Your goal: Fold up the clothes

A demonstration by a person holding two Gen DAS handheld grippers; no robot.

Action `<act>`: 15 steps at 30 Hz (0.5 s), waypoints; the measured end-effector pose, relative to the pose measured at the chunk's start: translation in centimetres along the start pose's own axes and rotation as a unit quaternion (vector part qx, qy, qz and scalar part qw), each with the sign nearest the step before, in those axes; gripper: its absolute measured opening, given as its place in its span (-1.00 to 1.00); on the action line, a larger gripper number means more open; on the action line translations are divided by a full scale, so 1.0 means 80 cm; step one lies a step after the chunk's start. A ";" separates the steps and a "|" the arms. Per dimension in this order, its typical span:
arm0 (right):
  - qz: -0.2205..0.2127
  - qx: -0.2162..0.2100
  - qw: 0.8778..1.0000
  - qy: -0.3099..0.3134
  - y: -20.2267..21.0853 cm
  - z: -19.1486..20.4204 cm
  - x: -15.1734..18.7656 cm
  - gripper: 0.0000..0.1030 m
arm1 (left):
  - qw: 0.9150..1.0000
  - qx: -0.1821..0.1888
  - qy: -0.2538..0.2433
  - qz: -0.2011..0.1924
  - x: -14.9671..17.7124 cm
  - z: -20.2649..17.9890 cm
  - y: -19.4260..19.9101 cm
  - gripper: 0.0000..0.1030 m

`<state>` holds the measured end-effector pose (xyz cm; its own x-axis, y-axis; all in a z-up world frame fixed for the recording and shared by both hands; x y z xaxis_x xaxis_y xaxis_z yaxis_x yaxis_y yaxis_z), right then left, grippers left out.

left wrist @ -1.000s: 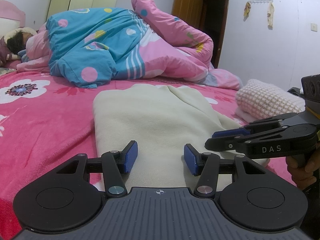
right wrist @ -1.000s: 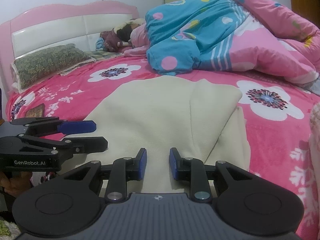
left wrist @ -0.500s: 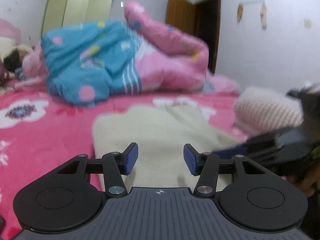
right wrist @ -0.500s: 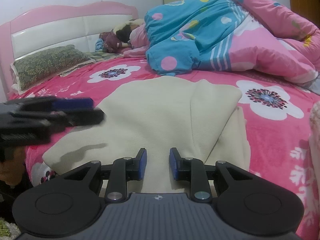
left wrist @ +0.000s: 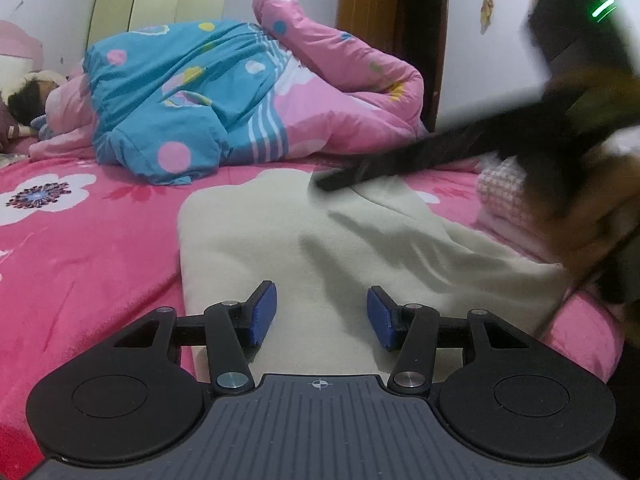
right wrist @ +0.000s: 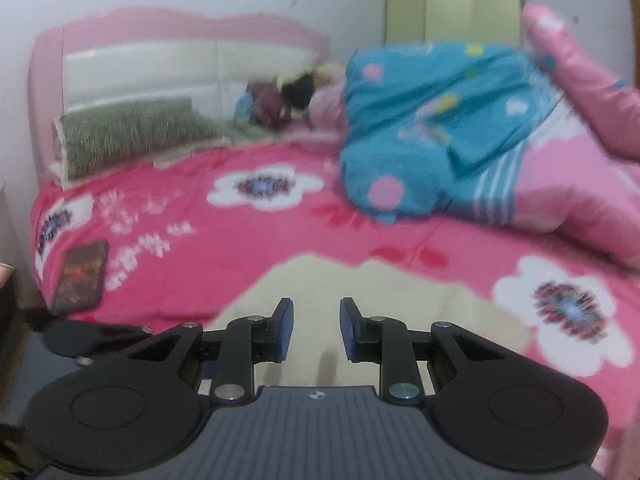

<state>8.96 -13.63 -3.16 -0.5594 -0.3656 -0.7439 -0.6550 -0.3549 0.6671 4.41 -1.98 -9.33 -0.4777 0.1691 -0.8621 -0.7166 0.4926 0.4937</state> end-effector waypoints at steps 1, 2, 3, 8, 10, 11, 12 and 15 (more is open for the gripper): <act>0.014 -0.002 1.000 -0.003 -0.015 -0.005 0.006 -0.51 | 1.000 0.003 0.002 -0.001 0.001 0.001 0.000 -0.01; 0.017 -0.010 1.000 -0.010 -0.022 -0.010 0.010 -0.51 | 1.000 0.006 0.006 -0.003 0.001 0.003 0.000 -0.01; 0.020 -0.018 0.999 -0.018 -0.029 -0.016 0.014 -0.52 | 1.000 0.008 0.008 -0.004 0.002 0.003 0.000 -0.01; 0.028 -0.001 0.999 0.020 -0.018 -0.003 -0.022 -0.53 | 1.000 0.012 0.011 -0.018 0.004 0.005 0.002 0.00; 0.016 -0.006 0.999 0.027 -0.021 0.000 -0.032 -0.53 | 1.000 0.013 0.014 -0.022 0.005 0.005 0.003 0.00; 0.021 -0.002 0.999 0.025 -0.031 -0.003 -0.031 -0.54 | 1.000 0.014 0.014 -0.024 0.005 0.004 0.003 0.00; 0.027 0.002 0.999 0.023 -0.041 -0.005 -0.030 -0.54 | 0.999 0.014 0.015 -0.025 0.005 0.004 0.003 0.00; 0.031 -0.011 0.999 -0.001 -0.064 -0.023 -0.014 -0.49 | 0.999 0.019 0.018 -0.028 0.006 0.006 0.003 0.00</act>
Point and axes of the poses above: each gripper's, at about its wrist camera, not at the fingertips, and y roughly against the way its jaws point, z to its left, x to its underside, the point moved 5 cm from there along -y, roughly the way its jaws point, and after that the axes turned 8 degrees about z, right-handed, at the moved point
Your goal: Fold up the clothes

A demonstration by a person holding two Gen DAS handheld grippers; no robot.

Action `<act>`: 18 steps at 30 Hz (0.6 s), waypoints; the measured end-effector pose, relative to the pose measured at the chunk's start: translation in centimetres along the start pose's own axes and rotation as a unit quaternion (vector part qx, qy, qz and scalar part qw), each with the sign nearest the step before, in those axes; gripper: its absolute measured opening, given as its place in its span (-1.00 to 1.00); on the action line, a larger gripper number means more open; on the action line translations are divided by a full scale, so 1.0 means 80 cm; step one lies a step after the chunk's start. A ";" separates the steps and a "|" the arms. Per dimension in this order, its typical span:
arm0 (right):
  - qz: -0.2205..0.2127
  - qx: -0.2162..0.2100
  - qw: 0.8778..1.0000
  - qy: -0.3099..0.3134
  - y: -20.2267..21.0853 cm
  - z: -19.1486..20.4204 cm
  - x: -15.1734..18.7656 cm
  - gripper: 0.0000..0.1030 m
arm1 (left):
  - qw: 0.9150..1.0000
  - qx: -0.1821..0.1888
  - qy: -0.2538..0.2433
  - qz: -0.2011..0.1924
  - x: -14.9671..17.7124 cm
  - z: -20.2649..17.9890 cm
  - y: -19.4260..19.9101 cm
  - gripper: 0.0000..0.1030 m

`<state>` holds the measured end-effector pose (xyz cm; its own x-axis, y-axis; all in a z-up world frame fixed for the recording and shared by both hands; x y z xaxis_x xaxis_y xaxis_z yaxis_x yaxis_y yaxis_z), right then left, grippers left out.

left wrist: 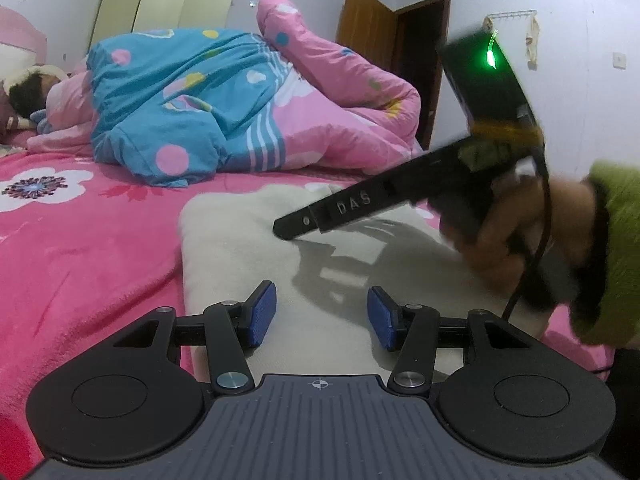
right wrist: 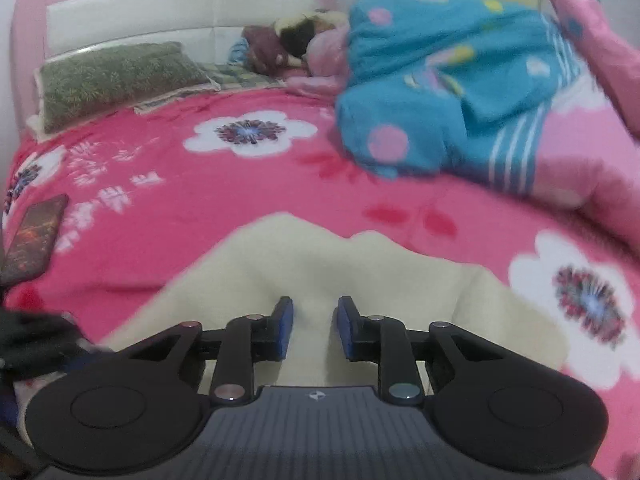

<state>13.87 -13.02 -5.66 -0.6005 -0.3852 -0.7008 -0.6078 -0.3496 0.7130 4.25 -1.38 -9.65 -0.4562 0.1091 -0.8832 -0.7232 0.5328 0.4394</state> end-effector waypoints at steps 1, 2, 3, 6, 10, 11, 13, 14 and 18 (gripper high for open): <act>0.004 -0.003 1.000 -0.009 0.003 -0.003 -0.003 -0.49 | 1.000 0.002 0.000 -0.002 0.000 0.000 0.001 0.00; 0.012 0.000 1.000 -0.011 0.007 -0.003 -0.007 -0.49 | 1.000 0.002 0.000 -0.004 0.001 0.000 0.001 0.00; 0.017 0.005 1.000 -0.008 0.010 -0.001 -0.012 -0.48 | 1.000 0.003 0.001 -0.006 0.002 0.000 0.002 0.00; -0.004 0.006 0.999 0.031 0.019 0.019 -0.033 -0.48 | 1.000 0.003 0.002 -0.011 0.004 -0.001 0.003 0.00; -0.008 0.001 0.999 0.037 -0.006 0.028 -0.048 -0.48 | 1.000 0.003 0.005 -0.013 0.005 0.000 0.002 0.00; -0.006 -0.003 1.000 0.029 -0.016 0.024 -0.045 -0.48 | 1.000 0.003 0.006 -0.014 0.005 0.001 0.002 0.00; -0.006 -0.014 1.000 -0.008 -0.027 0.010 -0.042 -0.48 | 1.000 0.007 0.010 -0.014 0.004 0.003 0.002 0.00; -0.006 -0.013 0.999 -0.029 -0.028 0.001 -0.041 -0.48 | 1.000 0.008 0.010 -0.015 0.004 0.003 0.003 0.00; -0.018 -0.012 0.998 -0.059 -0.014 -0.008 -0.047 -0.48 | 1.000 0.008 0.008 -0.018 0.005 0.003 0.004 0.00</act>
Point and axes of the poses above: each gripper's, at about its wrist camera, not at the fingertips, and y roughly against the way its jaws point, z to its left, x to its underside, the point moved 5 cm from there along -y, roughly the way its jaws point, and after that the axes turned 8 degrees about z, right-handed, at the moved point
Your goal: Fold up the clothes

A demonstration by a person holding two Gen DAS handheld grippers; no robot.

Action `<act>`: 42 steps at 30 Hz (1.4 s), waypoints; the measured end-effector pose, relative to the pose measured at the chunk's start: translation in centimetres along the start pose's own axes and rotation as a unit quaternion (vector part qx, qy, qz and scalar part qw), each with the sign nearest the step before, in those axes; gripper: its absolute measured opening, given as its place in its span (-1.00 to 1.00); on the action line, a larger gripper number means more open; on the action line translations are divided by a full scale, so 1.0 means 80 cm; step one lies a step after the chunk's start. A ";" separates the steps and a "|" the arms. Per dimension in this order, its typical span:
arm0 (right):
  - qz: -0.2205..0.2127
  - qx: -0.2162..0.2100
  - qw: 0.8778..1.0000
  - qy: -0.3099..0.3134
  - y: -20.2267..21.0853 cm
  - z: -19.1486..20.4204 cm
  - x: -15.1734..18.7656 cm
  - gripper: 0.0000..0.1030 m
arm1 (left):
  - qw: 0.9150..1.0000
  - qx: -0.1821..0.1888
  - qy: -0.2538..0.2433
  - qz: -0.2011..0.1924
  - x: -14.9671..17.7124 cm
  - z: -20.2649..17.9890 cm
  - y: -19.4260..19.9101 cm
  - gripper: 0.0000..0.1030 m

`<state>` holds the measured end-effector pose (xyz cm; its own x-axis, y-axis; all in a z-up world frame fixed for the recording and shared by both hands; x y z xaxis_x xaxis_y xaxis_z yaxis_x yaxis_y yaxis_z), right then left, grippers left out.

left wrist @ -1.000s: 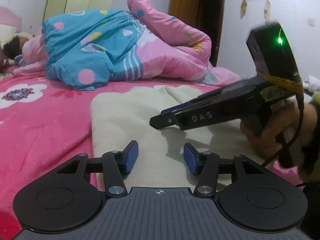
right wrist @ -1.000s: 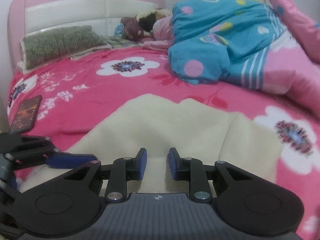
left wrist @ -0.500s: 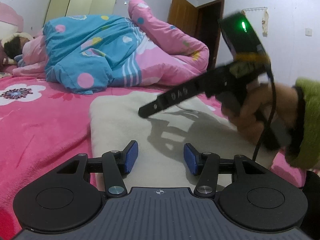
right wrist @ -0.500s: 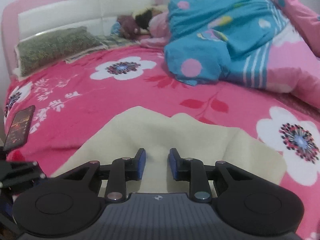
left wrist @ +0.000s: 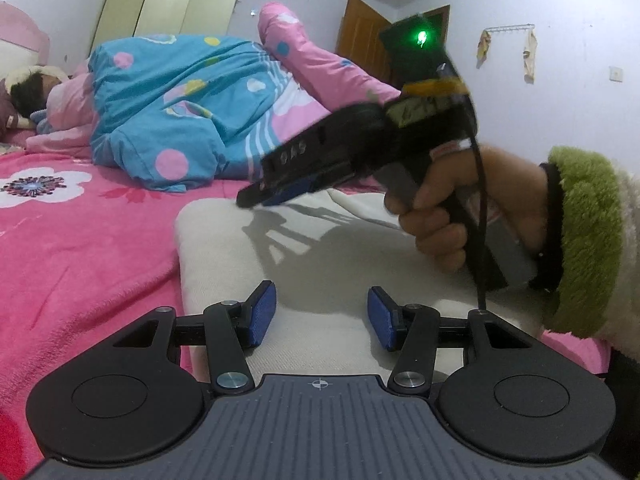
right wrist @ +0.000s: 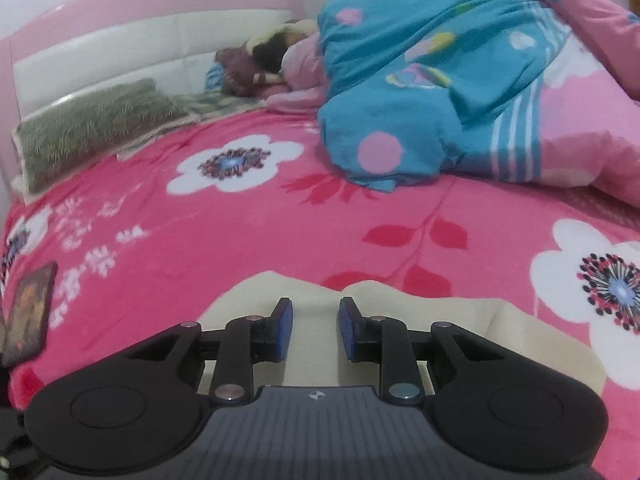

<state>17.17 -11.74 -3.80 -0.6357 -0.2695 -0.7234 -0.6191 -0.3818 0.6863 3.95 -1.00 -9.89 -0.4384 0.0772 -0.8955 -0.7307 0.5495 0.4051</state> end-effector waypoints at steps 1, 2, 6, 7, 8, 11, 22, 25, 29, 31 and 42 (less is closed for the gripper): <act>-0.008 0.002 1.000 0.004 0.004 0.002 -0.003 -0.48 | 1.000 0.000 0.000 0.000 0.000 0.000 0.000 0.00; -0.011 0.004 1.000 0.009 0.005 0.002 -0.004 -0.48 | 1.000 0.000 0.001 -0.001 0.000 0.000 0.000 0.00; 0.015 0.012 1.000 0.004 -0.015 -0.002 0.005 -0.48 | 1.000 0.000 0.002 0.000 0.000 0.000 -0.002 0.00; 0.013 0.014 1.000 0.000 -0.015 -0.003 0.006 -0.48 | 1.000 0.000 0.002 0.001 -0.001 0.000 -0.002 0.00; 0.007 0.017 1.000 -0.005 -0.009 -0.004 0.005 -0.48 | 1.000 0.001 0.004 0.001 -0.001 0.001 -0.001 0.00; -0.015 0.036 0.999 0.000 0.023 -0.001 0.004 -0.48 | 1.000 0.003 0.008 0.002 -0.002 0.001 -0.001 0.00; 0.023 0.086 0.994 -0.066 0.051 -0.054 0.063 -0.48 | 1.000 0.004 0.019 0.020 -0.008 0.001 -0.002 0.00; -0.005 0.090 0.992 -0.085 0.086 -0.053 0.060 -0.47 | 0.999 -0.003 0.011 0.037 -0.011 -0.002 -0.002 0.00; -0.057 0.093 0.991 -0.082 0.159 -0.049 0.073 -0.47 | 0.998 -0.019 -0.002 0.068 -0.019 -0.008 -0.006 0.00; -0.070 0.087 0.991 -0.076 0.183 -0.046 0.090 -0.47 | 0.996 -0.030 -0.006 0.086 -0.023 -0.011 -0.007 0.01; -0.037 0.069 0.992 -0.096 0.167 -0.049 0.169 -0.45 | 0.981 -0.092 -0.020 0.169 -0.039 -0.031 -0.017 0.09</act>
<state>2.11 -23.96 -4.69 -0.6535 -0.0674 -0.7539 -0.7165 -0.2662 0.6448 5.02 -4.03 -7.22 -0.6534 0.2641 -0.7095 -0.6314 0.3270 0.7032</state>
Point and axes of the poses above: each gripper's, at about its wrist camera, not at the fingertips, and y roughly against the way its jaws point, z to its left, x to its underside, the point moved 5 cm from there along -y, roughly the way its jaws point, and after that the axes turned 8 degrees about z, right-handed, at the moved point
